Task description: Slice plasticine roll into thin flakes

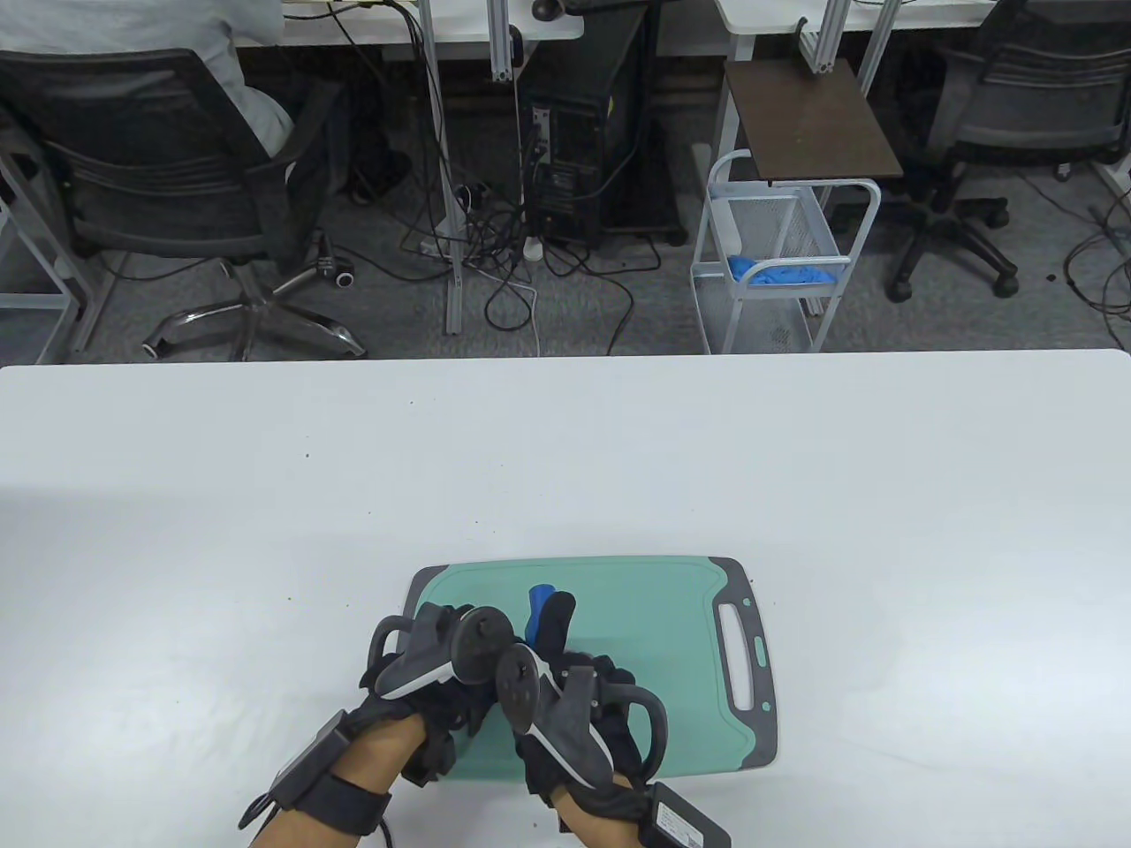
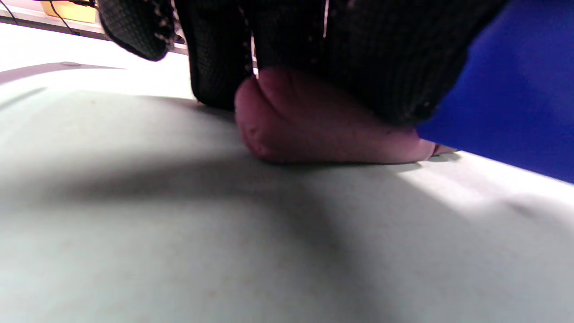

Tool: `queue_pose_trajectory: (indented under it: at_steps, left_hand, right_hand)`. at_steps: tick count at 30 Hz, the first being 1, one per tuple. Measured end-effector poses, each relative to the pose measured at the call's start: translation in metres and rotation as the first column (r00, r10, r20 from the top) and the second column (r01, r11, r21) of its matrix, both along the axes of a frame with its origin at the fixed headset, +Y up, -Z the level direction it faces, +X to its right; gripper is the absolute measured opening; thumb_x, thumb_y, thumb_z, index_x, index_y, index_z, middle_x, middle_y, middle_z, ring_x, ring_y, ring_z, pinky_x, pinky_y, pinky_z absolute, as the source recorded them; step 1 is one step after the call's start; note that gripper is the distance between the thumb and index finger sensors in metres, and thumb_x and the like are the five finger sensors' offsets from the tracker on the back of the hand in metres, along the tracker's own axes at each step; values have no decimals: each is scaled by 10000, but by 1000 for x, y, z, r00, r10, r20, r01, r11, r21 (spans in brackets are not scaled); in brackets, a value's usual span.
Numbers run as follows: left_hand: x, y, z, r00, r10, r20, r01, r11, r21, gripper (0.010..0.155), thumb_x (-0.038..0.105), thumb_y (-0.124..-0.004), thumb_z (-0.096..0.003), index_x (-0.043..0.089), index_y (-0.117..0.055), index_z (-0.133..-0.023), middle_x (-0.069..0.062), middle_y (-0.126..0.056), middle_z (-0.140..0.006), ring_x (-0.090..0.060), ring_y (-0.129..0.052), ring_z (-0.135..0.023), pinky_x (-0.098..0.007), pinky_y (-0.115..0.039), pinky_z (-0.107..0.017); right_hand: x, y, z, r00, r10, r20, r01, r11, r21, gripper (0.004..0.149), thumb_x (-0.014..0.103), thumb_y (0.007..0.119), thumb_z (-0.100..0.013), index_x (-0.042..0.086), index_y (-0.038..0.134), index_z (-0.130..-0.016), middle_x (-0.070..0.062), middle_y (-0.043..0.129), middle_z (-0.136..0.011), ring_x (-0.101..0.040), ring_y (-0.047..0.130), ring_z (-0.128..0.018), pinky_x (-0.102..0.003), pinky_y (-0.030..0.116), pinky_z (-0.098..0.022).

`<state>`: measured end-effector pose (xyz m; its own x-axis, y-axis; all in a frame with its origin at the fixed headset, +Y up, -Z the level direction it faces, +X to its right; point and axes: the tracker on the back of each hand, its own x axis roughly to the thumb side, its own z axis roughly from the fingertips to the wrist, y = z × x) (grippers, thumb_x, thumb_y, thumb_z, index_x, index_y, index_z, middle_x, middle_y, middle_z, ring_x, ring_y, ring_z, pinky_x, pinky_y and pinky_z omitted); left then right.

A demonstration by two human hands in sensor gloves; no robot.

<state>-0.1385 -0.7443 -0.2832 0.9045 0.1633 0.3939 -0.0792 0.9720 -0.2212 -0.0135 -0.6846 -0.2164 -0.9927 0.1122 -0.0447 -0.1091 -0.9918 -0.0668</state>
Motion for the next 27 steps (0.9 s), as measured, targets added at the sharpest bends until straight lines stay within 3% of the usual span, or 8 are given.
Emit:
queue_pose_trajectory:
  at_steps: [27]
  left_hand:
    - [-1,0,0,1000,4,-5,-4,1000,-1,473,513,-901,-316,327,-928,-751,88,-988,-822,-294,-896,-912,-569,-692,-715]
  right_hand:
    - [-5,-6,0,999,40,-37,-39,999,31,828,395,802,-439,105,304,-1034,-25,930,-376,-321,995,-416,-610,798,-484]
